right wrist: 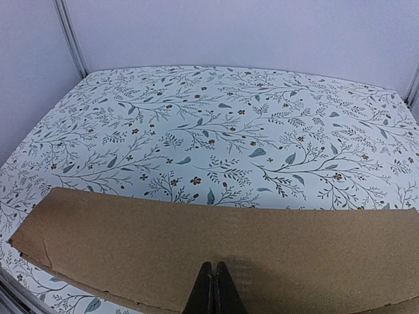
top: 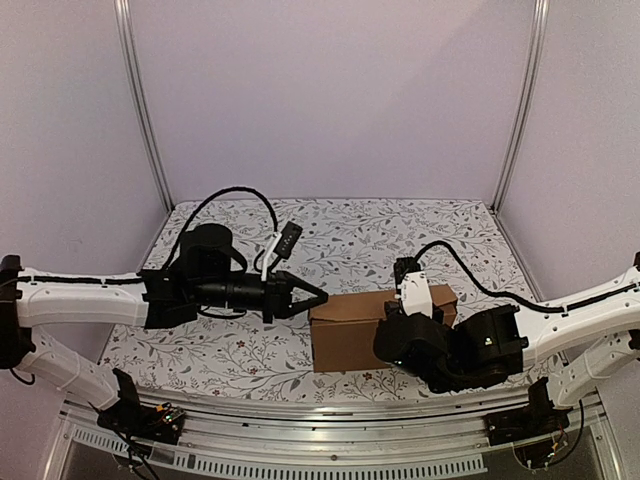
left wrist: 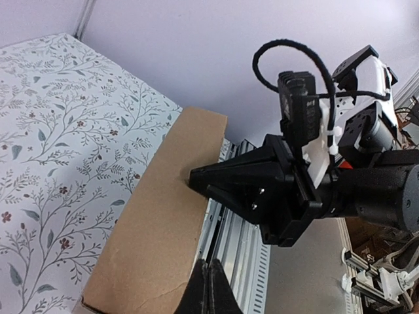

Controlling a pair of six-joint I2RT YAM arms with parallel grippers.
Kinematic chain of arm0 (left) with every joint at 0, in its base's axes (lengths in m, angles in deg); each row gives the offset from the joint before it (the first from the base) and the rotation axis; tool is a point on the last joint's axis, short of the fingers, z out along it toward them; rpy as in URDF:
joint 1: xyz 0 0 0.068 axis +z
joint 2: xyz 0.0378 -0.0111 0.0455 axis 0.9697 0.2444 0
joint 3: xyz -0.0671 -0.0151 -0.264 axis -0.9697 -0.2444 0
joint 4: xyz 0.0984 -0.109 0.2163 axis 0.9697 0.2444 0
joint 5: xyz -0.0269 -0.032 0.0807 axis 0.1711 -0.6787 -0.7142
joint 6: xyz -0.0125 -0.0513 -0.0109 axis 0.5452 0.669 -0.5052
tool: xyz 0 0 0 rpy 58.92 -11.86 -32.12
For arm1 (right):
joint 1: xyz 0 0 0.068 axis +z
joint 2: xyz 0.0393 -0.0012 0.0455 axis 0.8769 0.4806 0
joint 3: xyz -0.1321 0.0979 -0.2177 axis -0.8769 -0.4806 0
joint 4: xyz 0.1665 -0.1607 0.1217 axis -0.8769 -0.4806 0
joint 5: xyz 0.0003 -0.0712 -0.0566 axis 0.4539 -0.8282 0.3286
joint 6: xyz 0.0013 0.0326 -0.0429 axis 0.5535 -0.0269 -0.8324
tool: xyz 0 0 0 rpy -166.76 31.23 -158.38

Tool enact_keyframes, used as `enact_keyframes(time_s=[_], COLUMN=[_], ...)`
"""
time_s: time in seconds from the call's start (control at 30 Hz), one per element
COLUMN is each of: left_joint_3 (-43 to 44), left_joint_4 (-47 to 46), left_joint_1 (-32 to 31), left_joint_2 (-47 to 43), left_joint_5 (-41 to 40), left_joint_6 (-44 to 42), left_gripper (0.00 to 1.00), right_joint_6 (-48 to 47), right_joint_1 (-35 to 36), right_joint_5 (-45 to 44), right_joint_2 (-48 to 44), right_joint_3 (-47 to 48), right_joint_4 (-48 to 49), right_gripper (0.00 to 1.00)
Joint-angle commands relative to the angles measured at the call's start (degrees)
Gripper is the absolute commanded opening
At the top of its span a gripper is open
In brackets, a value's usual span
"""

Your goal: Fold the paper box

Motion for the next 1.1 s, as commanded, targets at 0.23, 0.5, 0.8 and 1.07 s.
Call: enact_keyframes(time_s=[0.23,0.5,0.8,1.07], left_joint_3=[-17.6,-8.5,4.8,4.3], left_joint_4=[-16.0,-0.3,9.6,6.5], left_joint_1=[0.9,1.0,1.0,0.2], left_joint_2=[9.5,1.5,2.6,10.1], left_joint_5=[3.1,0.9,-0.7,2.8], left_joint_6=[10.4,3.4,-3.0,-1.3], left_gripper=[0.0,0.0,0.0,0.0], right_joint_6=[0.3,-0.9,-8.3,-18.2], right_joint_1=[-0.3,-0.3,-2.5,-7.4], right_joint_5=[5.4,5.6,10.2,16.9], right_joint_2=[1.5,1.3,-3.9,-14.2], right_joint_3=[-2.5,-1.5,1.0,4.1], right_joint_4=[-5.4,-5.3,-4.5,-8.1], right_gripper=[0.0,0.0,0.0,0.0])
